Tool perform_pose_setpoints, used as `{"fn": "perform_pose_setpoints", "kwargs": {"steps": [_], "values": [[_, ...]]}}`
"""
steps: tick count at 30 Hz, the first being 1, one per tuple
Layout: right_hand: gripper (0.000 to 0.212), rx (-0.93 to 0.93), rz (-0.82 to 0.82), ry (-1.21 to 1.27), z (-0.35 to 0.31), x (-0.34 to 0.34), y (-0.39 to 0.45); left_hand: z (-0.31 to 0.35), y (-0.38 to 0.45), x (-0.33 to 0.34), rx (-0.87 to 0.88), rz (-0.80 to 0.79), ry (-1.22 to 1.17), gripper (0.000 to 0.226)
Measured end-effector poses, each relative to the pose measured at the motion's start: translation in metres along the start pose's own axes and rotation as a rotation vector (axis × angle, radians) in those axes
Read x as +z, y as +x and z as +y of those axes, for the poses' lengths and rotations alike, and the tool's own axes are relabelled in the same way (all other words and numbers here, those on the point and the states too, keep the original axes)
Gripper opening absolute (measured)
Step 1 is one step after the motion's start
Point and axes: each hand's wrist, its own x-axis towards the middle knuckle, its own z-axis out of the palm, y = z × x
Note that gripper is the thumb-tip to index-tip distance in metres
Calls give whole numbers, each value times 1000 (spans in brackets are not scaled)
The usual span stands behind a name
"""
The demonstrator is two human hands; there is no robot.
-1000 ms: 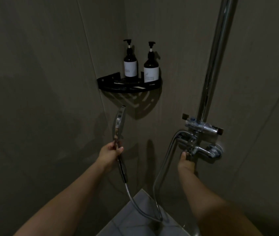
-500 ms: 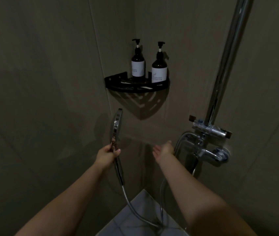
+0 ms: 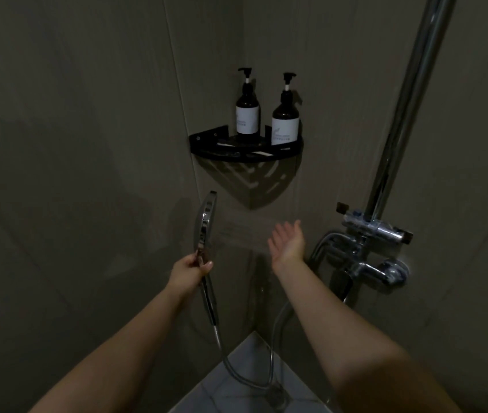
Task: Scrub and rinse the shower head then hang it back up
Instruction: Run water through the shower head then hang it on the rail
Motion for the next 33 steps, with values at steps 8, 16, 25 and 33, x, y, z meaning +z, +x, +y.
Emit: {"fn": "perform_pose_setpoints", "kwargs": {"steps": [8,16,25,33], "values": [[36,-18,-16,-192,-12,5,-9,-2,6,11,3,-10,-14,24],[54,-5,-189,-182,-13,-5,-2,-7,14,17,-21,-17,-31,27],[51,15,-269,-198,-15,-16,-3,-6,7,24,-33,-24,-36,28],[58,49,-309,-77,-18,-21,-9,-6,0,28,-42,-27,-67,30]]}}
